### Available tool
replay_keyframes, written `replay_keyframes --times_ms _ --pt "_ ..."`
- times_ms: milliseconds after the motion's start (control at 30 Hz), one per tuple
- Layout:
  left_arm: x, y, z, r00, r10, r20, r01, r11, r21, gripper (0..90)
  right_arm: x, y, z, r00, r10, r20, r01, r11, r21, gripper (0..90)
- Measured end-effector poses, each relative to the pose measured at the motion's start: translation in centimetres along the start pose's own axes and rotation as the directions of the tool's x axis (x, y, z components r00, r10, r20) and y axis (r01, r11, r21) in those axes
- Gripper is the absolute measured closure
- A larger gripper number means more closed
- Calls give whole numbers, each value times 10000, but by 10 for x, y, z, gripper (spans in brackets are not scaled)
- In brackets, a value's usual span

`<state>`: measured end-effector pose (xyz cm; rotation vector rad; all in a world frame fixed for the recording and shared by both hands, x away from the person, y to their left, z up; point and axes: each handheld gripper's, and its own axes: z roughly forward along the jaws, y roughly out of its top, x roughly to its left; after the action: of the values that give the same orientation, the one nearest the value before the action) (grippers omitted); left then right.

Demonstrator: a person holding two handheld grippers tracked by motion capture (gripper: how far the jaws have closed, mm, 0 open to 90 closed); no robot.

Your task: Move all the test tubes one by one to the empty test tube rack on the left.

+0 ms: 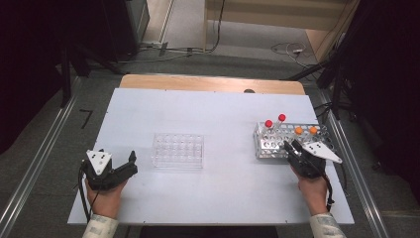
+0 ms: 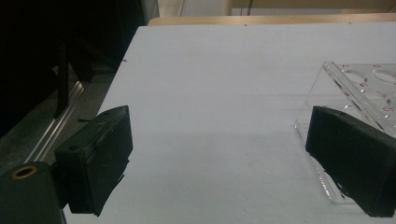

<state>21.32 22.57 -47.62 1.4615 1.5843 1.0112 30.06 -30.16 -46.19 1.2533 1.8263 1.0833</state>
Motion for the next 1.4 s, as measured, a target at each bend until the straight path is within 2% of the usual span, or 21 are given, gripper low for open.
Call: replay_keyframes --times_ms 467,600,1033,1400 --pt "0 0 1 10000 -39 53 39 10000 39 77 -1 -1 4 9998 172 47 -172 9998 35 728" --pt "0 0 1 10000 -49 49 48 10000 44 77 -1 1 1 9998 220 42 -219 9996 -170 730" --pt "1 0 0 10000 -60 77 60 10000 8 77 -9 28 -35 9971 681 -333 -716 9906 -1166 730" --pt "-1 3 -4 9996 -156 239 158 9998 -85 81 -2 25 -52 9946 473 -923 -561 9938 -958 731"
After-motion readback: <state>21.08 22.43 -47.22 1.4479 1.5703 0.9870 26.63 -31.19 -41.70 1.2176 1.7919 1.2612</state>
